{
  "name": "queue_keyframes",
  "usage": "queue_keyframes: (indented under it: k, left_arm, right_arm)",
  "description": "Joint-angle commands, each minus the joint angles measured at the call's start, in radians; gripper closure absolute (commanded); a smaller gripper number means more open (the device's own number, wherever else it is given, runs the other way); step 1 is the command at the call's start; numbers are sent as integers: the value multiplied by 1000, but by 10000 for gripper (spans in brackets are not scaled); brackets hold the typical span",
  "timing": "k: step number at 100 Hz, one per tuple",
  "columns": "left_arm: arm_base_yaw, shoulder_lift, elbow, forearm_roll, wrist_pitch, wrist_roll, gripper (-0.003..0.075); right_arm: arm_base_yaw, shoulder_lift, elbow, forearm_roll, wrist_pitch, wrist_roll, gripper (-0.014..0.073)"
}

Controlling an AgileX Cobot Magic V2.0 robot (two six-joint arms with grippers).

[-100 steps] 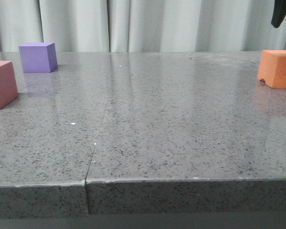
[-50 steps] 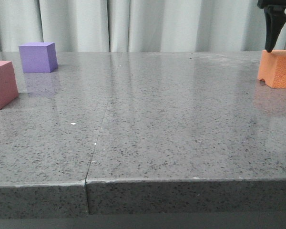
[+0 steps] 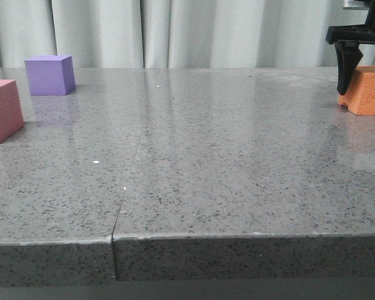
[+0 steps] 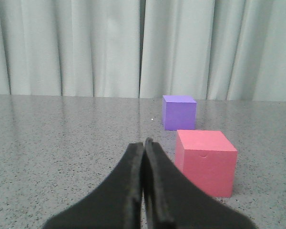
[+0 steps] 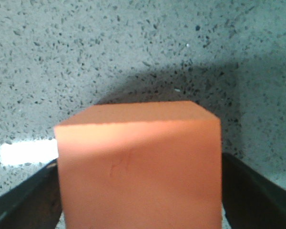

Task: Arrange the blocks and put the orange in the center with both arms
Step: 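Lower the right gripper over the orange cube and close on it, then lift the orange cube with the right gripper and carry it toward the table middle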

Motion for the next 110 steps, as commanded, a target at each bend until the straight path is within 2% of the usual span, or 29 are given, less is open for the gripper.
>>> queue_keyframes:
  k: [1,7,19,31,61,78,110]
  left_arm:
    - [-4,-26,-1,-8,-79,0,741]
    - [-4,-26,-1,-8,-79,0,741]
    - [-4,-26,-1,-8,-79,0,741]
    - [-4,-26,-1,-8,-79,0,741]
    - [-4,-26,-1,-8,-79,0,741]
    - [-4,-26,-1,-8,-79,0,741]
    - [-4,-26,-1,-8,-79,0,741]
  right_arm:
    - [-7,-56,-33,-2,-28,0,-26]
    - [-7,-56,-33,-2,-29,0,18]
    - [-7,-56,-33,-3,-29,0,165]
    - [-7,-56,-33,-1,-29,0,233]
    - [-7,-58,-35,1,-30,0,235]
    - [0,-61,-98,59,51,0,235]
    - [127,-61,-262,67,186,103,235]
